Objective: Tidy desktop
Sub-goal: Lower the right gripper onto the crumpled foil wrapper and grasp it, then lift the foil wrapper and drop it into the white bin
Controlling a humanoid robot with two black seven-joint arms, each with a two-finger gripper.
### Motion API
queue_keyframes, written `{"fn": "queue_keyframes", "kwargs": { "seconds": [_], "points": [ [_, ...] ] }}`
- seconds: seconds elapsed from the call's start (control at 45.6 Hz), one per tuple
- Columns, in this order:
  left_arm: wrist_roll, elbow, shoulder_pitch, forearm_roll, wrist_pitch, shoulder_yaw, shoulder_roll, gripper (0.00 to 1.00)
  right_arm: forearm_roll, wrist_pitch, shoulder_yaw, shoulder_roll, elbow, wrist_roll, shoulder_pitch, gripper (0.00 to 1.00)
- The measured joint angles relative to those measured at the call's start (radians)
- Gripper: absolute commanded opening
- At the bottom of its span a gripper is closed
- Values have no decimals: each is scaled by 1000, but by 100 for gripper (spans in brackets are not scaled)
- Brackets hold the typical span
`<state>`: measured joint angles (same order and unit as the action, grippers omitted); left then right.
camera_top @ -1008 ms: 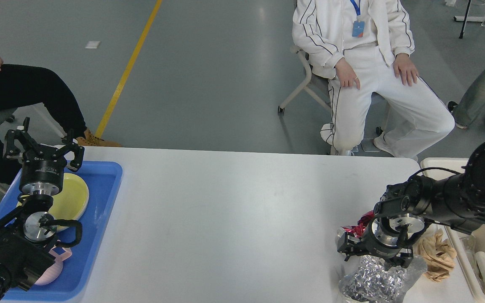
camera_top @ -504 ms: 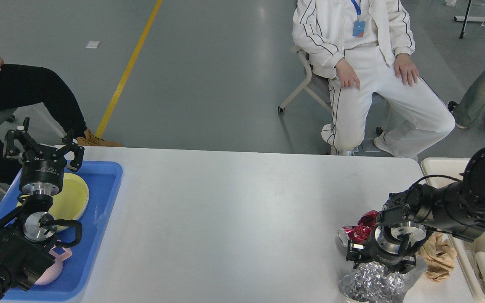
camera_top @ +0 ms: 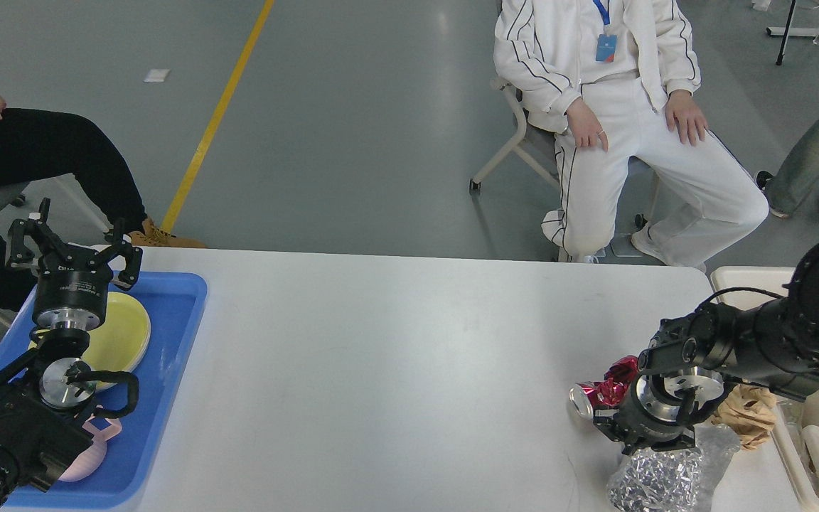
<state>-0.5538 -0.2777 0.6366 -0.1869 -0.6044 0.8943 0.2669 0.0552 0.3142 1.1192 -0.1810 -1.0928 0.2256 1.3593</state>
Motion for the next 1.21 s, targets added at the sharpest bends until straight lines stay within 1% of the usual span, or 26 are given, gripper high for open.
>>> {"fn": "queue_keyframes", "kwargs": {
  "seconds": [0.175,0.263,0.394,0.57,0.701,0.92,1.096,1.205],
  "points": [
    [0,0,0,0,0,0,0,96,-3,32,-3,-101,-101,0,109,0],
    [0,0,0,0,0,0,0,96,-3,94,-4,-144,-145,0,178,0],
    [0,0,0,0,0,0,0,96,-3,231,-15,-218,-204,0,318,0],
    [0,0,0,1,0,0,0,96,0,334,-15,-307,-229,0,528,0],
    [0,0,0,1,0,0,0,96,-6,355,-1,-385,-178,0,716,0],
    [0,0,0,0,0,0,0,96,-6,361,4,-419,-88,1,860,0],
    [0,0,0,0,0,0,0,96,-1,347,9,-443,1,1,872,0],
    [0,0,0,0,0,0,0,96,-10,326,13,-477,76,2,782,0]
  ]
}}
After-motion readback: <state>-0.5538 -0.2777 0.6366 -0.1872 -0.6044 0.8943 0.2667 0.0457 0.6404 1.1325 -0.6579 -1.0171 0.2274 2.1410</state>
